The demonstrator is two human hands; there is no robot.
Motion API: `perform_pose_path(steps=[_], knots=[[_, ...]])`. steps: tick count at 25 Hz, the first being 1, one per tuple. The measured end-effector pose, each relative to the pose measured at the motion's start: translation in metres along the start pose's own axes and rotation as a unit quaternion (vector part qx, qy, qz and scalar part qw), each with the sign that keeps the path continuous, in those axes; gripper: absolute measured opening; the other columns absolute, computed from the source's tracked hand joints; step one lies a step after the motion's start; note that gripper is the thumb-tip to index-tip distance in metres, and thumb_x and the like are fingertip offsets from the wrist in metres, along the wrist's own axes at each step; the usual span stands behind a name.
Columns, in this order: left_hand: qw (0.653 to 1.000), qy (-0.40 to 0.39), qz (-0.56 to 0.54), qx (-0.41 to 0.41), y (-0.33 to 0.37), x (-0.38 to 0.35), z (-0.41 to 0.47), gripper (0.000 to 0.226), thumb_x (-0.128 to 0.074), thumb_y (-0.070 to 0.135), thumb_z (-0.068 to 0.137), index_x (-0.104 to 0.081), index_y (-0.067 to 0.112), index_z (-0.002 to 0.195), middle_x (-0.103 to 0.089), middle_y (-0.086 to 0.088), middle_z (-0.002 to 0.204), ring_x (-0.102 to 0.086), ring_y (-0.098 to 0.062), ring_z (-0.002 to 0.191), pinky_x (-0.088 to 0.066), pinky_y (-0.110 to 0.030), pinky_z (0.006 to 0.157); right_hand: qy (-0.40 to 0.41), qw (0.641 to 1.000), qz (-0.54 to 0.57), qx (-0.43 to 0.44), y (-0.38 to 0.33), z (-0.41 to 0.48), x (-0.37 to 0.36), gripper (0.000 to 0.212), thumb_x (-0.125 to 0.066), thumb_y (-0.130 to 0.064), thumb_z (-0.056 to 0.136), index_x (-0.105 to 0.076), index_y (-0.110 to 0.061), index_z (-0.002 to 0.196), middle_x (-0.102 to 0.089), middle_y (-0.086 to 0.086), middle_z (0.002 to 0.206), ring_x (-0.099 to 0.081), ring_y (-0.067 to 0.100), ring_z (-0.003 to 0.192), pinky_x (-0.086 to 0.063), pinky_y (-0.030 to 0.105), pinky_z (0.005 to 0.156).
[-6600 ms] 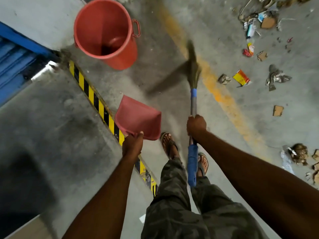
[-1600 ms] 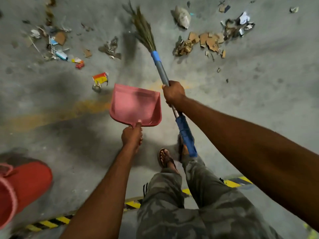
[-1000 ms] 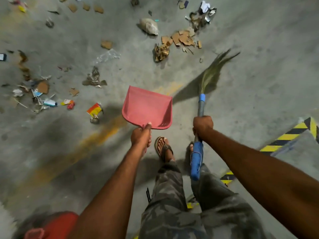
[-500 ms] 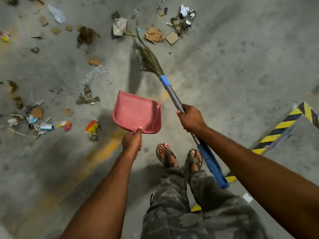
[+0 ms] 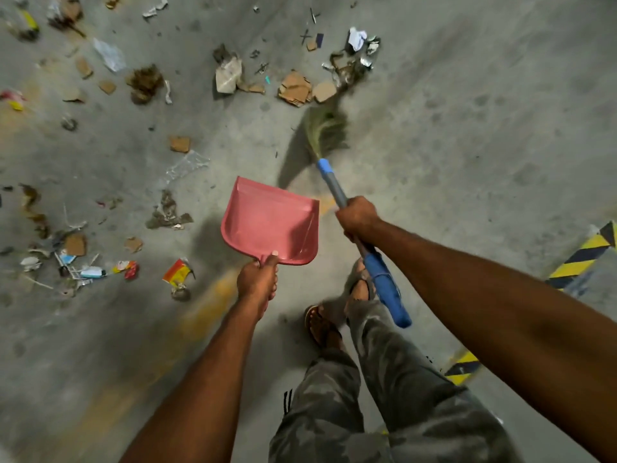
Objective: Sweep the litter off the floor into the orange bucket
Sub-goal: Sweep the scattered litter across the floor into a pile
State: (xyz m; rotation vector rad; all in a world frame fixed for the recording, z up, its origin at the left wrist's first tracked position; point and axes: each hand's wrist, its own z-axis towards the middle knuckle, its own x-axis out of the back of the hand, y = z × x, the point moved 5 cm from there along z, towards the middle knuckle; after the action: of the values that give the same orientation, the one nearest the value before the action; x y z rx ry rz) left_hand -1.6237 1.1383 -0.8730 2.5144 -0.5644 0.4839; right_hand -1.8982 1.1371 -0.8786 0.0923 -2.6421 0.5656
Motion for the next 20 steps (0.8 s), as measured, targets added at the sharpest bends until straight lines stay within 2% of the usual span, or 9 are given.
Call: perform_pose_path(steps=[4,7,9,11,13,15,17,20], knots=[[1.000,0.018,-0.007,0.003,0.034,-0.008,0.012,0.037,-0.068,0.037,0.099,-0.056,0.012,0.073,-0.048,-0.004,0.054,-0.036,-0.009,0.029,-0.027,-0.016,0.032,-0.039,0.992,-0.021,0.118,-0.076,0.001,0.019,0.018,-0.053,-0.020,0.095,-0.064,-0.010,0.105,-0.065,0.011,0.081,-0.062,0.026,0.054,-0.047,0.027,0.043],[1.000,0.008,0.005,-0.018,0.072,-0.027,0.008,0.038,-0.068,0.040,0.097,-0.057,0.013,0.073,-0.050,-0.004,0.055,-0.037,-0.010,0.030,-0.027,-0.016,0.033,-0.001,0.988,0.003,0.155,-0.069,-0.019,0.043,0.026,-0.050,-0.026,0.095,-0.064,-0.020,0.116,-0.067,0.007,0.090,-0.065,0.031,0.073,-0.055,0.038,0.060],[0.999,-0.019,0.027,-0.033,0.103,-0.046,0.000,0.038,-0.067,0.039,0.098,-0.056,0.014,0.072,-0.050,-0.003,0.055,-0.037,-0.009,0.029,-0.027,-0.016,0.033,0.052,0.989,0.048,0.129,-0.040,-0.029,0.068,0.025,-0.050,-0.030,0.096,-0.064,-0.023,0.116,-0.069,0.007,0.092,-0.067,0.032,0.080,-0.057,0.041,0.067],[0.997,-0.036,0.042,-0.059,0.130,-0.060,-0.005,0.038,-0.068,0.040,0.097,-0.058,0.013,0.071,-0.053,-0.004,0.055,-0.043,-0.014,0.033,-0.033,-0.019,0.036,0.113,0.986,0.087,0.087,-0.008,-0.041,0.090,0.022,-0.052,-0.031,0.098,-0.063,-0.021,0.115,-0.069,0.008,0.093,-0.066,0.031,0.082,-0.052,0.037,0.068],[0.992,-0.045,0.077,-0.087,0.154,-0.079,-0.004,0.045,-0.070,0.055,0.085,-0.063,0.012,0.072,-0.066,-0.015,0.063,-0.061,-0.033,0.050,-0.048,-0.034,0.049,0.175,0.977,0.124,0.021,0.027,-0.043,0.111,0.025,-0.052,-0.034,0.098,-0.062,-0.019,0.115,-0.070,0.010,0.095,-0.066,0.032,0.082,-0.055,0.039,0.070],[0.988,-0.056,0.111,-0.091,0.162,-0.093,0.013,0.060,-0.065,0.070,0.068,-0.066,0.010,0.074,-0.073,-0.023,0.078,-0.068,-0.046,0.069,-0.052,-0.045,0.059,0.207,0.963,0.162,-0.053,0.049,-0.033,0.119,0.029,-0.051,-0.038,0.092,-0.061,-0.017,0.109,-0.070,0.013,0.091,-0.069,0.036,0.078,-0.061,0.048,0.070],[0.986,-0.062,0.127,-0.089,0.162,-0.096,0.021,0.061,-0.064,0.071,0.066,-0.066,0.010,0.075,-0.069,-0.017,0.071,-0.061,-0.037,0.056,-0.047,-0.037,0.058,0.190,0.962,0.164,-0.107,0.060,-0.008,0.123,0.031,-0.053,-0.036,0.088,-0.063,-0.012,0.104,-0.071,0.016,0.088,-0.070,0.038,0.073,-0.062,0.049,0.065],[0.980,-0.077,0.155,-0.100,0.179,-0.094,0.056,0.047,-0.068,0.057,0.083,-0.064,0.011,0.073,-0.062,-0.009,0.061,-0.050,-0.021,0.040,-0.042,-0.028,0.052,0.121,0.979,0.103,-0.128,0.023,0.043,0.112,0.026,-0.057,-0.021,0.090,-0.066,-0.004,0.107,-0.072,0.019,0.094,-0.072,0.035,0.071,-0.059,0.036,0.053]])
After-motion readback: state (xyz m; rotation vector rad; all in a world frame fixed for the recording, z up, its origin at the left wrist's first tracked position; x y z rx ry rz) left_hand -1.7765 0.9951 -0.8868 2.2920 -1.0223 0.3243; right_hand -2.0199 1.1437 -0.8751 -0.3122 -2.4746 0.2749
